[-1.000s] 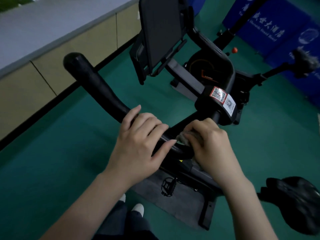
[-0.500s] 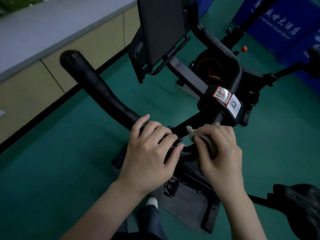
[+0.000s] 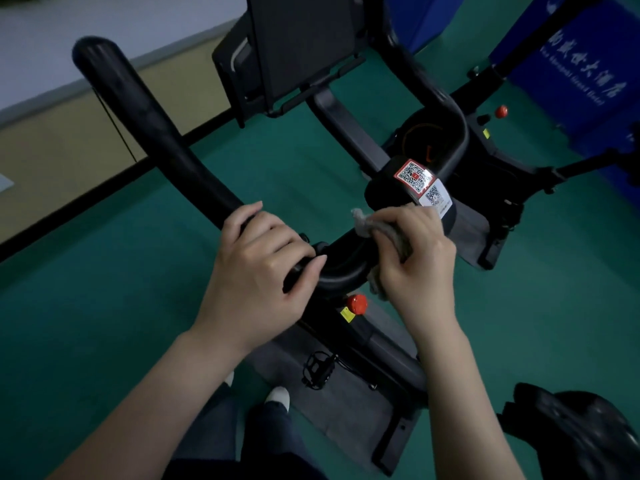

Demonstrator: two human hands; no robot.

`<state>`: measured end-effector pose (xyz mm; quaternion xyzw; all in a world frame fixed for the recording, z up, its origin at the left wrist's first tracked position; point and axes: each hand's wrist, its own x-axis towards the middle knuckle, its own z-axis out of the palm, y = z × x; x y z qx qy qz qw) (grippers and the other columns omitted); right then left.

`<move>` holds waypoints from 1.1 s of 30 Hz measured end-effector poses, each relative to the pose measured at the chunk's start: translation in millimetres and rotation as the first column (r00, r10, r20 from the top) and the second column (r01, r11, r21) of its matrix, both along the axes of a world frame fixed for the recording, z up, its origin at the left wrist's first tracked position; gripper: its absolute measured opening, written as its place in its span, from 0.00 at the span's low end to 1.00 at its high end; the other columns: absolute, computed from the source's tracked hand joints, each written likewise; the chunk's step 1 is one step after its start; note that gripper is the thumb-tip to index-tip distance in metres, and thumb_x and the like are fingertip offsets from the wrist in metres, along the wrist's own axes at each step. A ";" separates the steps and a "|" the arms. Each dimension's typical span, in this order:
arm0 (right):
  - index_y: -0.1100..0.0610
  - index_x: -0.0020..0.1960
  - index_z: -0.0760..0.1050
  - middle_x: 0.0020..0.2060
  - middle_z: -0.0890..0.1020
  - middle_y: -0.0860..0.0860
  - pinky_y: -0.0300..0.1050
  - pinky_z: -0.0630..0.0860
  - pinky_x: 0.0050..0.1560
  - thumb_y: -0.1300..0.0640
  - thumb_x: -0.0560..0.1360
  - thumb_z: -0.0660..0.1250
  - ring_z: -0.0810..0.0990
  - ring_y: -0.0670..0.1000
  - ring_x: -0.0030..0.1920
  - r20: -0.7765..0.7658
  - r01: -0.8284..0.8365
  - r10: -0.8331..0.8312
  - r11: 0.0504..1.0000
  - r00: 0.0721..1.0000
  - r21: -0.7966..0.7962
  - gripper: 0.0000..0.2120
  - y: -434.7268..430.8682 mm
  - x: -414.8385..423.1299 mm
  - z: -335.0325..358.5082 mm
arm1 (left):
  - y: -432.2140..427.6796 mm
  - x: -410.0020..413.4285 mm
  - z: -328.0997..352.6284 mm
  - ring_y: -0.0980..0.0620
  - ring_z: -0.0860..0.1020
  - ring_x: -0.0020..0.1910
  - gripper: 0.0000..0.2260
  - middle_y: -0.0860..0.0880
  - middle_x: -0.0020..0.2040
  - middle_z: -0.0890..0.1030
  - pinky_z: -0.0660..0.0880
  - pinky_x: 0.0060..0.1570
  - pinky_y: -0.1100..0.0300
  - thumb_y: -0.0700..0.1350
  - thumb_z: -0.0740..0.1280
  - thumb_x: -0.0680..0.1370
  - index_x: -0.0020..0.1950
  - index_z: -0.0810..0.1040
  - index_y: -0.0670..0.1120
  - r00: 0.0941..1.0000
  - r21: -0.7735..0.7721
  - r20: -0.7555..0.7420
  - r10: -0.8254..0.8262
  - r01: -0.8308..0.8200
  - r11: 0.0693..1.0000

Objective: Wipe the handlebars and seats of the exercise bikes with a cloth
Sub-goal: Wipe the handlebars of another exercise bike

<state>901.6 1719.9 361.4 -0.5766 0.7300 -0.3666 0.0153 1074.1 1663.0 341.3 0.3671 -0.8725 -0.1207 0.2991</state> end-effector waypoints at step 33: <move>0.50 0.50 0.72 0.46 0.76 0.50 0.45 0.74 0.54 0.63 0.78 0.61 0.76 0.46 0.48 0.860 0.720 -0.237 0.666 0.452 -0.195 0.09 -9.8 28.6 -55.5 | -0.2 -7.1 -10.3 0.52 0.75 0.42 0.14 0.54 0.35 0.80 0.58 0.65 0.55 0.48 0.63 0.77 0.34 0.80 0.46 0.997 -0.097 -0.042 0.067 -0.070 0.993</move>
